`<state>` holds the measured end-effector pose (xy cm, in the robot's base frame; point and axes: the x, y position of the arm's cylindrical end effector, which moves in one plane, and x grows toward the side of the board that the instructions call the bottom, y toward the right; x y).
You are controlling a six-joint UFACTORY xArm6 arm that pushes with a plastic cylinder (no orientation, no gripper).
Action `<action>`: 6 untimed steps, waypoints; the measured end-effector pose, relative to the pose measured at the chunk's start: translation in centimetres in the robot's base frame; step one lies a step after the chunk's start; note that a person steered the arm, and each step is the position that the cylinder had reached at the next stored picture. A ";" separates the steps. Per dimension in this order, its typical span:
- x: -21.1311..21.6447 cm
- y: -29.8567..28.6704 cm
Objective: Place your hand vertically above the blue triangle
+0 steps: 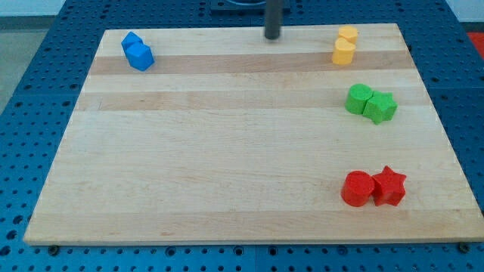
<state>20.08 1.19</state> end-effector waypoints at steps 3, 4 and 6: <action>-1.0 -15.7; -0.9 -20.9; -0.5 -25.2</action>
